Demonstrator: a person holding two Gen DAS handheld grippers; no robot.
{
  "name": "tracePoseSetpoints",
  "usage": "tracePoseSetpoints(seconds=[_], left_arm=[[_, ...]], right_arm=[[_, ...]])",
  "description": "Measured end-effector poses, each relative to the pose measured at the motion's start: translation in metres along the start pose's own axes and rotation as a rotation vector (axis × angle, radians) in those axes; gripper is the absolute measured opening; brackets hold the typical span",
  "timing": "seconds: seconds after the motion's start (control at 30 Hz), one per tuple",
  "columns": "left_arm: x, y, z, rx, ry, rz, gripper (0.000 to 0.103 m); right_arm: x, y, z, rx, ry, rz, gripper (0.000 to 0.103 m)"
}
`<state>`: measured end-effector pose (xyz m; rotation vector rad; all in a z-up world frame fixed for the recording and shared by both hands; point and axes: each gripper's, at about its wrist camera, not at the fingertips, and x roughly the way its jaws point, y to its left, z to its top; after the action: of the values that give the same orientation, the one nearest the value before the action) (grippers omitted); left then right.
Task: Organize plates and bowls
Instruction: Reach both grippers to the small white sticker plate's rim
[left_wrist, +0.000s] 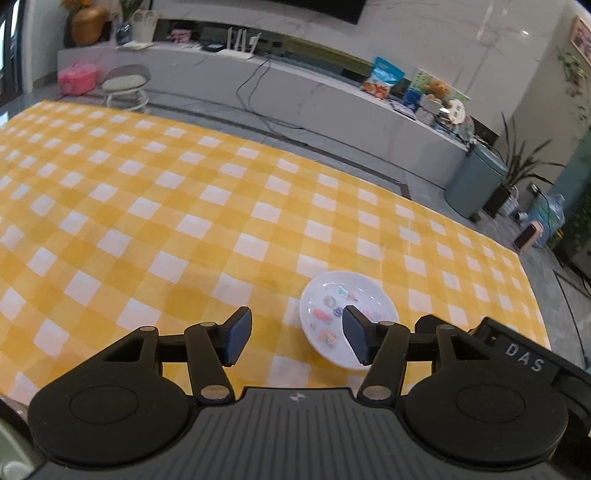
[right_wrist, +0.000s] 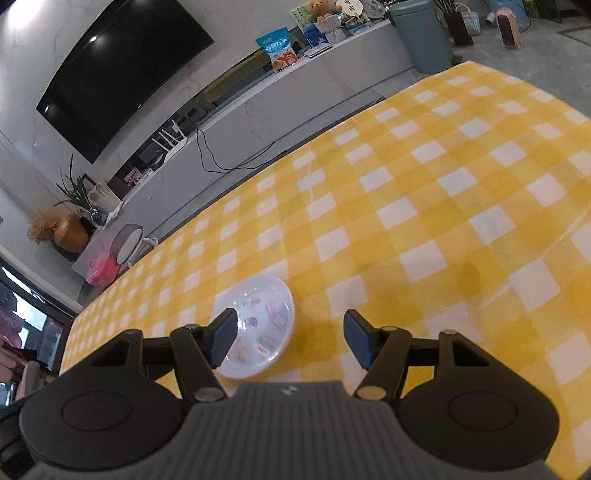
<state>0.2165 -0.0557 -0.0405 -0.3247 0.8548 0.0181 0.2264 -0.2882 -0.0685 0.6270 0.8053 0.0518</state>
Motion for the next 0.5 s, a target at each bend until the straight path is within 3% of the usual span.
tracePoseSetpoints(seconds=[0.33, 0.5], left_arm=[[0.026, 0.009, 0.001, -0.089, 0.017, 0.0, 0.065], [0.038, 0.005, -0.001, -0.088, 0.039, -0.018, 0.061]], right_arm=[[0.025, -0.003, 0.01, 0.052, 0.004, 0.051, 0.056], [0.033, -0.002, 0.01, 0.06, 0.019, 0.049, 0.043]])
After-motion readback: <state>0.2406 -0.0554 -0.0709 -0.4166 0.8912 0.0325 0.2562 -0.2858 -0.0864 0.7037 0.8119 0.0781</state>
